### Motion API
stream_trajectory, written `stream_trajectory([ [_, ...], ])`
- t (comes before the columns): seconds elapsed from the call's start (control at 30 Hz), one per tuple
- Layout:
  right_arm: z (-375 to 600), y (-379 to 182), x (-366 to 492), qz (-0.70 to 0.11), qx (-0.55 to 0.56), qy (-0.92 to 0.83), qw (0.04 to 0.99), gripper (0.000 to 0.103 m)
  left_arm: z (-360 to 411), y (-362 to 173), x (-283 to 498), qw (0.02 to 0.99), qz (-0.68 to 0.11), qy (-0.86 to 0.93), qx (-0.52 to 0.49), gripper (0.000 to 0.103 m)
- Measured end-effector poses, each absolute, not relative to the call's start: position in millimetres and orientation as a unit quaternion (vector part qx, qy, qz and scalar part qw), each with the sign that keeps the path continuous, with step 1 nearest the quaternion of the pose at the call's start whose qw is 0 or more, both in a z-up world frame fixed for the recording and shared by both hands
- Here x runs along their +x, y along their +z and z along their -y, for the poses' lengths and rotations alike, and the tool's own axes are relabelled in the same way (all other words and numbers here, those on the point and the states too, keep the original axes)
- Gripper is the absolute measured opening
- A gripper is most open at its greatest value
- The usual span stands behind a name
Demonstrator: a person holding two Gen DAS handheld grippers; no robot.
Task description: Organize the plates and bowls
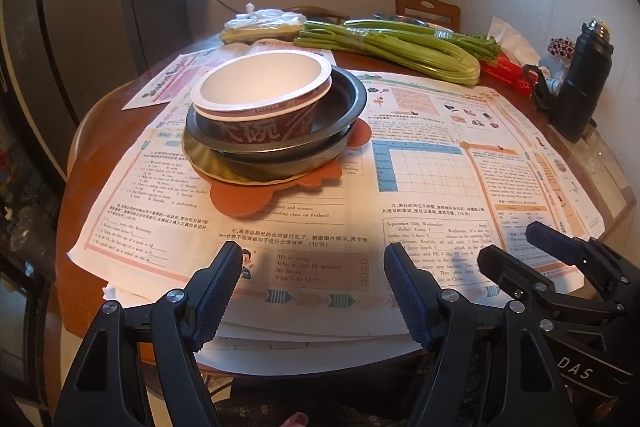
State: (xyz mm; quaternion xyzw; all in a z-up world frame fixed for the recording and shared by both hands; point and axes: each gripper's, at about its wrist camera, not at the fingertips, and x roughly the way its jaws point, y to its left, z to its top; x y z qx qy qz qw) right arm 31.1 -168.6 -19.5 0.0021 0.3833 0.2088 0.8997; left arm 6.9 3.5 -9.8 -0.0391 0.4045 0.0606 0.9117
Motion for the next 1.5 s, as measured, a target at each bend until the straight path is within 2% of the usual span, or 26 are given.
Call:
stream_trajectory([
  [1.5, 172, -11, 20, -0.369, -0.006, 0.194, 0.909, 0.070, 4, -20, 13, 0.902, -0.427, 0.041, -0.040, 0.075],
])
